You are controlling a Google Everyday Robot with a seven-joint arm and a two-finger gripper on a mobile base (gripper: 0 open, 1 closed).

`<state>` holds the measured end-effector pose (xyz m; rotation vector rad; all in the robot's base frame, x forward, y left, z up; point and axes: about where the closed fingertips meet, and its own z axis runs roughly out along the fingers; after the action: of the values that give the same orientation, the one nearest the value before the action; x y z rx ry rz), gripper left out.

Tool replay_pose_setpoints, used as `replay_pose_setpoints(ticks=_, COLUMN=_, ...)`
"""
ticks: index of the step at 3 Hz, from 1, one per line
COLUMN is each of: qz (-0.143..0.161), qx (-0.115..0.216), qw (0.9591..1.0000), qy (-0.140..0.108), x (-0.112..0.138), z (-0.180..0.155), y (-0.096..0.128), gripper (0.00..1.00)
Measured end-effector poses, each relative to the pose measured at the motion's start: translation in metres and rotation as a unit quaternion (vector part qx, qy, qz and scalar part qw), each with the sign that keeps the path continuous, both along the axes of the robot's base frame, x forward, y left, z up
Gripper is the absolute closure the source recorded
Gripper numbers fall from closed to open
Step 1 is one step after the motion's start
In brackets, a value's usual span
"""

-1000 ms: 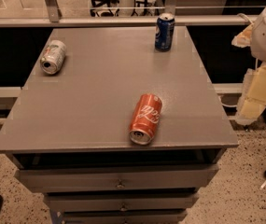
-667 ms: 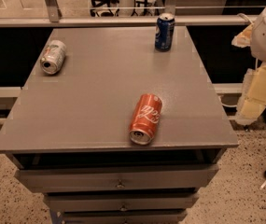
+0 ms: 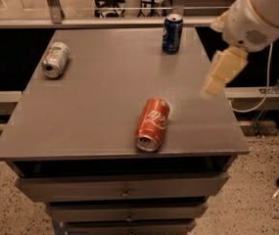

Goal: Move pepsi can near 7up can

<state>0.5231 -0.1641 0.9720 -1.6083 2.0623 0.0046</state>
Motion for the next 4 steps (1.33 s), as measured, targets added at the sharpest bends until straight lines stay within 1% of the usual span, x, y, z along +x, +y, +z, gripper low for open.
replay_pose_setpoints(ticks=1, qz=-0.022, qx=0.072, qw=0.9971, qy=-0.01, x=0.067, z=-0.021, y=0.01, gripper=0.0)
replay_pose_setpoints(ticks=2, qz=-0.072, qx=0.162, qw=0.9842, qy=-0.013, x=0.129, z=-0.042, y=0.005, gripper=0.0)
replay_pose_setpoints(ticks=3, qz=-0.12, qx=0.233, qw=0.9646, qy=-0.03, x=0.195, z=-0.056, y=-0.005, gripper=0.0)
replay_pose_setpoints(ticks=4, qz=-0.12, qx=0.232, qw=0.9649, qy=-0.03, x=0.194, z=-0.056, y=-0.005, gripper=0.0)
